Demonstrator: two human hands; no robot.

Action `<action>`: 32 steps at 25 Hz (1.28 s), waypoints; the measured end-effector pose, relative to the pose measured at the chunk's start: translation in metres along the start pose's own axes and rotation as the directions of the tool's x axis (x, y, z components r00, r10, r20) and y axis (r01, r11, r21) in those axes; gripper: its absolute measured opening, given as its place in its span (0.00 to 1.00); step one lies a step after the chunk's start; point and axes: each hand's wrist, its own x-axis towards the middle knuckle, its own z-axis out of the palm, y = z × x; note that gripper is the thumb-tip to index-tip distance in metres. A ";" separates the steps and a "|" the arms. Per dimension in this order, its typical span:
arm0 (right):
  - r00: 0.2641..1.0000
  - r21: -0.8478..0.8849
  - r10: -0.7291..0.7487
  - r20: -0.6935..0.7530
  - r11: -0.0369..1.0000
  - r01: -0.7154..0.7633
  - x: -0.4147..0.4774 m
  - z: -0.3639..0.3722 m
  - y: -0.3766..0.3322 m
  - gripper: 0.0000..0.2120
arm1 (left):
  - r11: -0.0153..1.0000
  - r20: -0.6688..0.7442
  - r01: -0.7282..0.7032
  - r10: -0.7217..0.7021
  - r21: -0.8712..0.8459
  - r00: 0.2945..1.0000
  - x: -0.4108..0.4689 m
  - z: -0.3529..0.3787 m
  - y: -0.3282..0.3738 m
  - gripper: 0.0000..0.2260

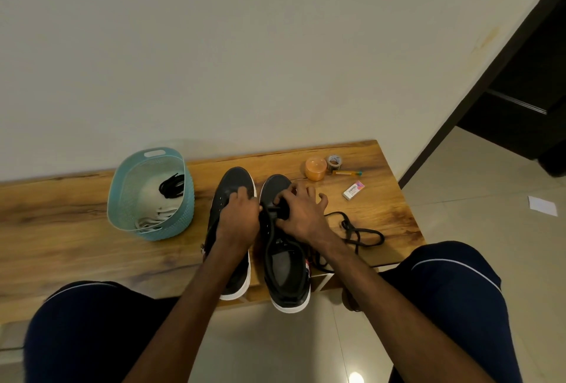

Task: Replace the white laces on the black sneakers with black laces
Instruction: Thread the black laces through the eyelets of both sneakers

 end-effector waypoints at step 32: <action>0.997 0.041 0.071 -0.002 0.997 -0.071 0.008 -0.001 0.005 0.22 | 0.193 -0.153 -0.084 -0.375 -0.977 0.914 -0.020 -0.110 -0.080 0.14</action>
